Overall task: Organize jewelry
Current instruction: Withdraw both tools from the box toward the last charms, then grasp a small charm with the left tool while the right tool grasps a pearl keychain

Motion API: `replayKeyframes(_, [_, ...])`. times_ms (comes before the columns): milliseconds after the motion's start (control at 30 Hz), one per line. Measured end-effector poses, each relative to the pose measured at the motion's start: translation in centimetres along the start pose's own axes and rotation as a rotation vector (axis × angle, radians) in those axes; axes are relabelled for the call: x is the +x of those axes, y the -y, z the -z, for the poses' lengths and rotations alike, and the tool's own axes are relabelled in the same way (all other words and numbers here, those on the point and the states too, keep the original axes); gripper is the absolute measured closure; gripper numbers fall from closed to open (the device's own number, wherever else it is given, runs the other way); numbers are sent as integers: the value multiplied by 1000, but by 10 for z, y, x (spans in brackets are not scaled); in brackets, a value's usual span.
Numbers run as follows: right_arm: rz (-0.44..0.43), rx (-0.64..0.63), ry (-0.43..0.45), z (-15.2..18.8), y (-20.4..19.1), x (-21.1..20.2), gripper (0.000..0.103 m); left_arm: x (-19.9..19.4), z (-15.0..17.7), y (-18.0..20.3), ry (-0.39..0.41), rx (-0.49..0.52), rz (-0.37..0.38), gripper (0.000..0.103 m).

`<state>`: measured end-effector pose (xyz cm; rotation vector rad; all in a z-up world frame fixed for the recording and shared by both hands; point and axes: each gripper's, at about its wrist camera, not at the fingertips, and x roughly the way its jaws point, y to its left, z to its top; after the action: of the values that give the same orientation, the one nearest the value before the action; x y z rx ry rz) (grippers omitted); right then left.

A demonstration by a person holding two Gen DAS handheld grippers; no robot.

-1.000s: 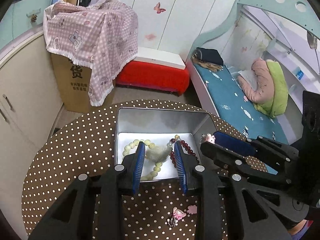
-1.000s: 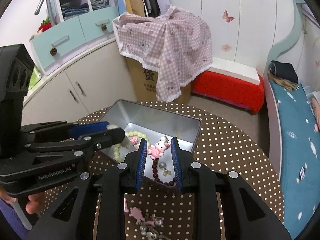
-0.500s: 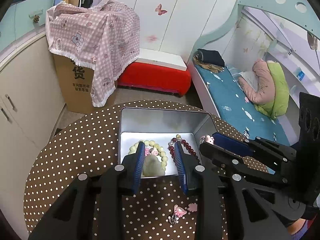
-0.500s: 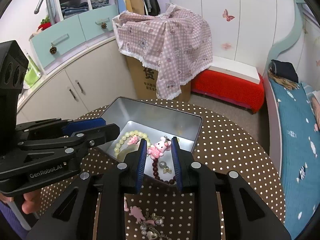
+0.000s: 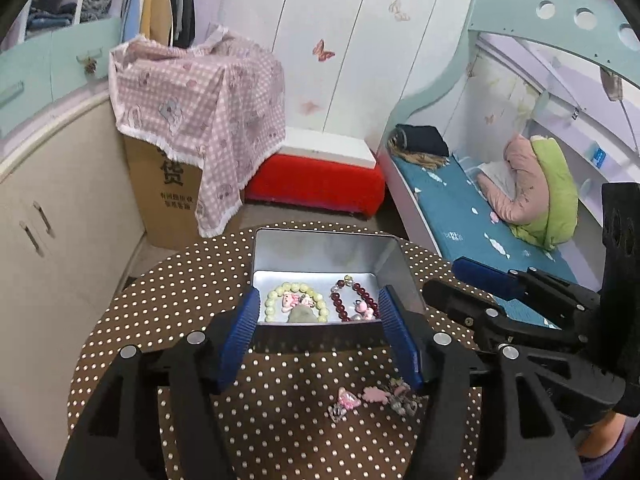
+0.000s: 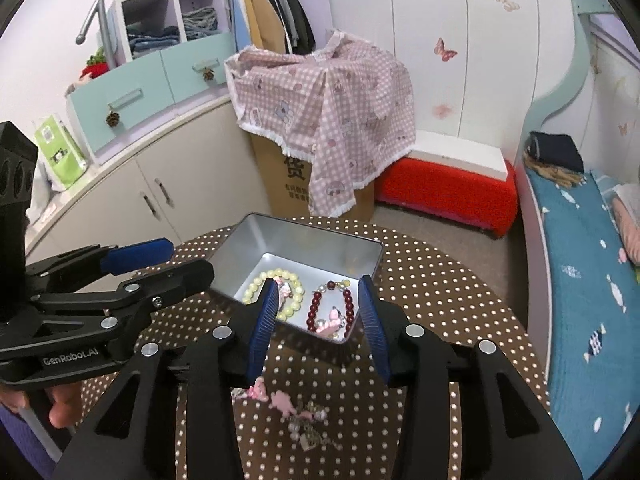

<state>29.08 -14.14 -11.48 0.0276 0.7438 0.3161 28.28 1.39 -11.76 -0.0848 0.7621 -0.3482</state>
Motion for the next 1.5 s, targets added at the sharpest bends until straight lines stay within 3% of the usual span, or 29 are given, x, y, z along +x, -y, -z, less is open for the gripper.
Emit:
replayKeyframes(200, [21,-8,22,16,4,-30,58,-21,18,12,24,30,-18,42])
replayKeyframes(367, [44,-4,0,40,12,-38,58,-16,40,18,-13,45,-14,42])
replayKeyframes(733, [47,29,-102,95,24,-16,57,28,87,20,-152,59,-35,42])
replayKeyframes(1167, [35,41,-154,109,29,7,57,59,93,24,-195,90,-55,45])
replayKeyframes(1333, [31,32,-159,109,26,10,57,64,86,24,-194,114,-87,67])
replayKeyframes(1367, [29,30,-160,109,25,11,57,64,86,24,-194,121,-88,78])
replayKeyframes(1433, [25,25,-161,108,22,12,57,64,86,23,-194,121,-82,90])
replayKeyframes(1500, [22,16,-168,107,18,15,57,63,86,21,-196,115,-76,91])
